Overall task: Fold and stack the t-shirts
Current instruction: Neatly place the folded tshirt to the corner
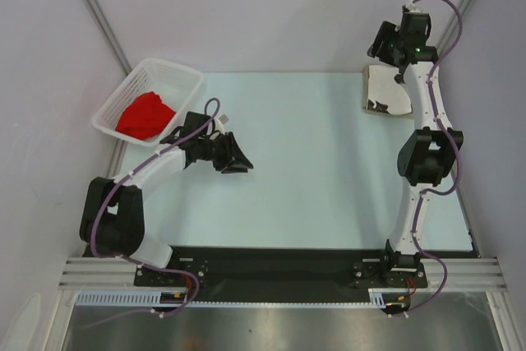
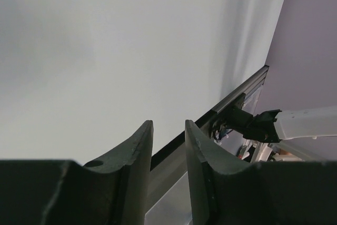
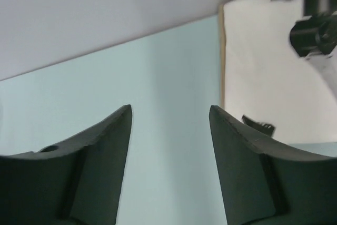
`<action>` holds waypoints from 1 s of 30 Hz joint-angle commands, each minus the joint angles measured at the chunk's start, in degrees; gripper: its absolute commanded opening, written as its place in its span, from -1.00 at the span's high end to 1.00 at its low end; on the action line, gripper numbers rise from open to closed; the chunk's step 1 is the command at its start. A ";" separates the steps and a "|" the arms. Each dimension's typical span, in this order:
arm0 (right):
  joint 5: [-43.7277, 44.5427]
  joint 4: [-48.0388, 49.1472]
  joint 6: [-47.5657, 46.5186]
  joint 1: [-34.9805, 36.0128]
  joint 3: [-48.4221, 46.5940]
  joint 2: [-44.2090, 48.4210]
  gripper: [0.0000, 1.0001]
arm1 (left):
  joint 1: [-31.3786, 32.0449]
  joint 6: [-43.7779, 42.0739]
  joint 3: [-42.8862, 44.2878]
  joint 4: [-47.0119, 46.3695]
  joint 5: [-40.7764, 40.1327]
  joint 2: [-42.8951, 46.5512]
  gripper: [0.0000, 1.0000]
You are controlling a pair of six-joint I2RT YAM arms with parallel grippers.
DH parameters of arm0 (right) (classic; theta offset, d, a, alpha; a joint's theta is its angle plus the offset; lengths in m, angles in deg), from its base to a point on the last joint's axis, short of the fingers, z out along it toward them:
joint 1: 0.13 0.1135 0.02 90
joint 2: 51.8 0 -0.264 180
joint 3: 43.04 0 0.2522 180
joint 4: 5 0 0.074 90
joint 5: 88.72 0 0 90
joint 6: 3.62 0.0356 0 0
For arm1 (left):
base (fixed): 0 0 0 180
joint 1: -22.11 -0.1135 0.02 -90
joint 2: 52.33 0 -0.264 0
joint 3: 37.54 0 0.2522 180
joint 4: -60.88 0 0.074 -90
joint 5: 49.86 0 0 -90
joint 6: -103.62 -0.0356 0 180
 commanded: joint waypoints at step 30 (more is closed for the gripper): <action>-16.89 11.86 28.83 -1.21 97.62 64.54 -0.99 | 1.38 5.24 -29.92 -10.78 -10.42 48.04 -0.81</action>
